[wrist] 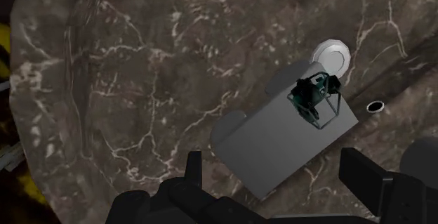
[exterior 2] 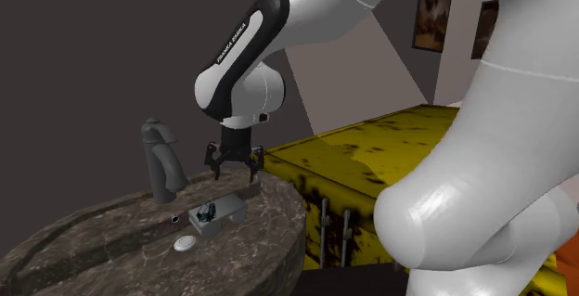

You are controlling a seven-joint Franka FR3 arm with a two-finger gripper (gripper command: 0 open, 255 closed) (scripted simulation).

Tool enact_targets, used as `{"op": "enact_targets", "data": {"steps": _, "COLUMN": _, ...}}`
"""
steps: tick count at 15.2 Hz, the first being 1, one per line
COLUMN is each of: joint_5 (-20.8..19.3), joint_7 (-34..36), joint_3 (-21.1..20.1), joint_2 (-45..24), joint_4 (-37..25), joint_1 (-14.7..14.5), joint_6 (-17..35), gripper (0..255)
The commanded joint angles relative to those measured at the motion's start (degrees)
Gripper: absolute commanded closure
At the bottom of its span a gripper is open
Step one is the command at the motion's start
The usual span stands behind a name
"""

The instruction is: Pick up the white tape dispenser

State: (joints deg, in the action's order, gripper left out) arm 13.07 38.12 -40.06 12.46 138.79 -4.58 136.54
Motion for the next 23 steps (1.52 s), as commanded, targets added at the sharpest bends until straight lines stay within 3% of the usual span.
{"op": "enact_targets", "data": {"steps": 1, "joint_5": -4.61, "joint_7": 5.88, "joint_3": -3.31, "joint_2": -5.60, "joint_4": -2.41, "joint_1": 1.20, "joint_6": 2.75, "gripper": 0}}
{"op": "enact_targets", "data": {"steps": 4, "joint_5": -14.47, "joint_7": 15.83, "joint_3": -6.15, "joint_2": -14.41, "joint_4": -6.43, "joint_1": 1.71, "joint_6": 5.38, "gripper": 0}}
{"op": "enact_targets", "data": {"steps": 6, "joint_5": -20.29, "joint_7": 21.33, "joint_3": -5.81, "joint_2": -19.23, "joint_4": -8.96, "joint_1": 0.25, "joint_6": 6.05, "gripper": 0}}
{"op": "enact_targets", "data": {"steps": 15, "joint_5": -27.40, "joint_7": 26.29, "joint_3": -2.82, "joint_2": -24.69, "joint_4": -7.78, "joint_1": -2.23, "joint_6": 10.97, "gripper": 0}}
{"op": "enact_targets", "data": {"steps": 16, "joint_5": -27.69, "joint_7": 26.58, "joint_3": -2.72, "joint_2": -24.86, "joint_4": -7.63, "joint_1": -2.38, "joint_6": 11.24, "gripper": 255}}
{"op": "enact_targets", "data": {"steps": 23, "joint_5": -27.65, "joint_7": 26.61, "joint_3": -2.76, "joint_2": -24.83, "joint_4": -7.69, "joint_1": -2.41, "joint_6": 11.16, "gripper": 255}}
